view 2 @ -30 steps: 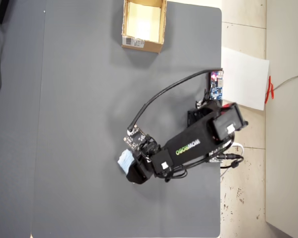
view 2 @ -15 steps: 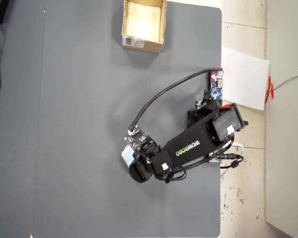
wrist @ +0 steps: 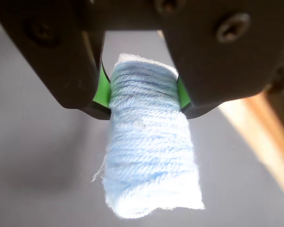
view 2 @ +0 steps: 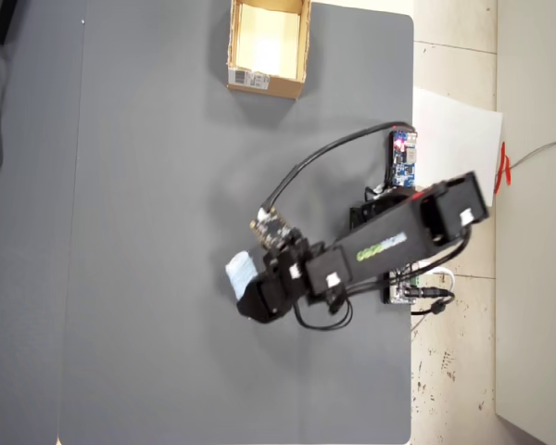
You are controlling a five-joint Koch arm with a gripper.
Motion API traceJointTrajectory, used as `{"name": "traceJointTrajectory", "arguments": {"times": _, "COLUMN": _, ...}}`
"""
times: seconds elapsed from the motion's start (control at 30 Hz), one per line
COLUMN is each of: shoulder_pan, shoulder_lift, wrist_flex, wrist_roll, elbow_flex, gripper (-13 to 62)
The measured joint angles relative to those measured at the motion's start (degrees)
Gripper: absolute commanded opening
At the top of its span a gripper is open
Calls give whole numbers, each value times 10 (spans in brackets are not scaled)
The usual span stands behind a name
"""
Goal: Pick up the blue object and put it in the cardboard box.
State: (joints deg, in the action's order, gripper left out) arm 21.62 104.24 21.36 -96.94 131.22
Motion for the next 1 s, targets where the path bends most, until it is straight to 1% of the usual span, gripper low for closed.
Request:
{"name": "traceJointTrajectory", "arguments": {"times": 0.17, "shoulder_pan": -50, "shoulder_lift": 84, "wrist_flex": -55, "wrist_roll": 14, "elbow_flex": 69, "gripper": 140}}
{"name": "traceJointTrajectory", "arguments": {"times": 0.4, "shoulder_pan": -99, "shoulder_lift": 154, "wrist_flex": -107, "wrist_roll": 15, "elbow_flex": 134, "gripper": 140}}
{"name": "traceJointTrajectory", "arguments": {"times": 0.53, "shoulder_pan": -154, "shoulder_lift": 186, "wrist_flex": -147, "wrist_roll": 17, "elbow_flex": 158, "gripper": 140}}
{"name": "traceJointTrajectory", "arguments": {"times": 0.83, "shoulder_pan": -295, "shoulder_lift": 221, "wrist_flex": -186, "wrist_roll": 23, "elbow_flex": 191, "gripper": 140}}
{"name": "traceJointTrajectory", "arguments": {"times": 1.0, "shoulder_pan": -376, "shoulder_lift": 229, "wrist_flex": -206, "wrist_roll": 53, "elbow_flex": 204, "gripper": 140}}
